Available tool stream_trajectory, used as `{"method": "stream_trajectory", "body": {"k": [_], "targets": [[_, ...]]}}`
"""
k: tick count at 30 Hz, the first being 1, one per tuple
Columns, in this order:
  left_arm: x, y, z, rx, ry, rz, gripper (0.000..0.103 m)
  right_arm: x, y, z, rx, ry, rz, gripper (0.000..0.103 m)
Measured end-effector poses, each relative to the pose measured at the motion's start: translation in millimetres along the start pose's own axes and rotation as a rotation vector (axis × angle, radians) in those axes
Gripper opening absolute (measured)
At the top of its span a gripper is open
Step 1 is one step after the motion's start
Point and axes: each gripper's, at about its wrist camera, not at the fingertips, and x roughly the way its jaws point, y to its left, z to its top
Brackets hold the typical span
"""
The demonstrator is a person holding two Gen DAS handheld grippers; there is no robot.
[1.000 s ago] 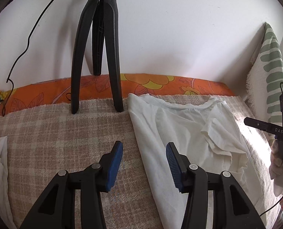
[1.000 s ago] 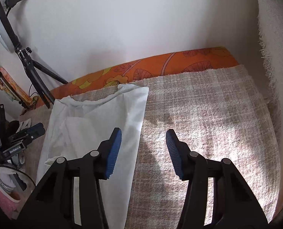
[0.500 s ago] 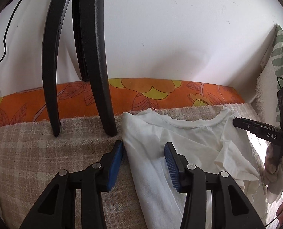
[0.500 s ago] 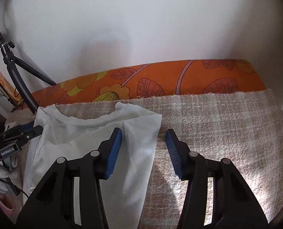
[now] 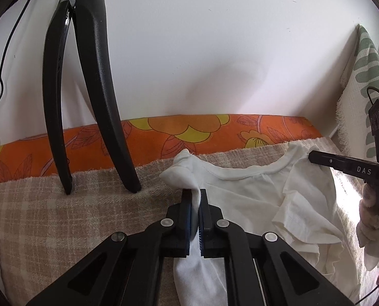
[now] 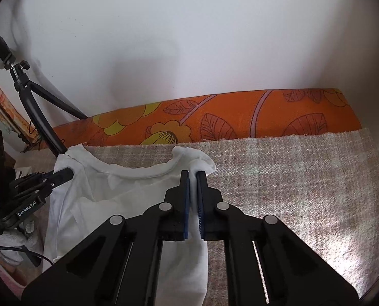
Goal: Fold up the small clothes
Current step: 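Fold the collar end over onto the folded hem with both tools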
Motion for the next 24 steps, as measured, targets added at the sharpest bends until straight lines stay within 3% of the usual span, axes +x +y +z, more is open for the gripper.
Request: {"method": "stream_trajectory", "body": {"k": [12,18,24], "targets": [[-85,-24,-9,0.050,-0.089,-0.046,0.001,-93,19,-13,0.000,-0.099,0.062,0.006],[-131,-40,-31,0.082,-0.117,-0.054,0.001,-152,33,-42,-0.011,-0.129,0.067,0.006],[-175,-51,-77,0.100,-0.125,-0.061,0.001,-198,47,-98,-0.042,-0.137,0.056,0.005]]}}
